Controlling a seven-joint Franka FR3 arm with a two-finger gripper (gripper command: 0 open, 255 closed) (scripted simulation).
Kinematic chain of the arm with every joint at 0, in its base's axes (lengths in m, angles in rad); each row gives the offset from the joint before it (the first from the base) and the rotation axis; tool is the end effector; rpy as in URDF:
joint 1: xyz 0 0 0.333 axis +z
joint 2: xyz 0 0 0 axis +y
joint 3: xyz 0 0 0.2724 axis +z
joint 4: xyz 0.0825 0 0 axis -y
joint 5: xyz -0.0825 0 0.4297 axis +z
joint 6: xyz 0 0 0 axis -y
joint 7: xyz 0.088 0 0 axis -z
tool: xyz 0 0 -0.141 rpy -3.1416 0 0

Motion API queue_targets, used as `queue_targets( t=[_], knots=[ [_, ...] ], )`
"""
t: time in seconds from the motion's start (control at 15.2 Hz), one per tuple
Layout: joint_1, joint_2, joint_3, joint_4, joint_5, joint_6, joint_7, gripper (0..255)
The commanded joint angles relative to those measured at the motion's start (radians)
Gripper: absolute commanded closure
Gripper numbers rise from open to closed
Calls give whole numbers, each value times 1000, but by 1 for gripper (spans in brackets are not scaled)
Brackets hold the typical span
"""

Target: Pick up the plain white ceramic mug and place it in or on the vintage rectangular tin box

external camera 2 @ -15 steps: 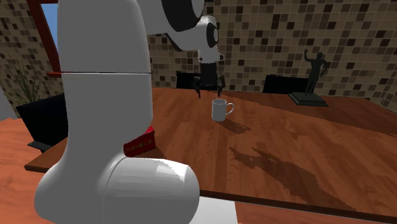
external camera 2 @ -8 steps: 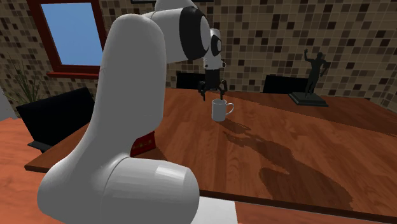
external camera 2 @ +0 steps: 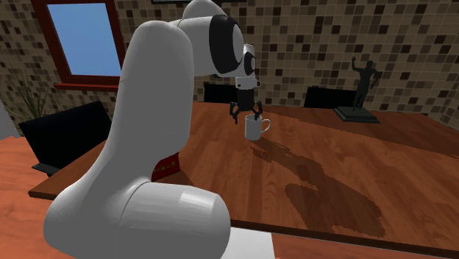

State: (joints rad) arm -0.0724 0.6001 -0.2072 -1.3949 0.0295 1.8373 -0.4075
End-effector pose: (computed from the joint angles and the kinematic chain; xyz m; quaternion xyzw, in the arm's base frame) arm 0.6907 -0.1770 0.2638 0.9937 0.0721 -0.0836 0.0183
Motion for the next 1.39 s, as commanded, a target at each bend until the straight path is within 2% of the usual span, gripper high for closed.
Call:
queue_targets(
  t=[0.0, 0.4, 0.46, 1.06, 1.32],
  knots=[
    [-1, 2, 0, -8, 0, 11, -1, 0],
    [-1, 3, 0, -8, 0, 11, -1, 0],
    [-1, 3, 0, -8, 0, 11, -1, 255],
    [-1, 2, 0, -8, 0, 11, -1, 255],
    [-1, -13, -2, 22, -2, -34, -2, 255]
  ],
)
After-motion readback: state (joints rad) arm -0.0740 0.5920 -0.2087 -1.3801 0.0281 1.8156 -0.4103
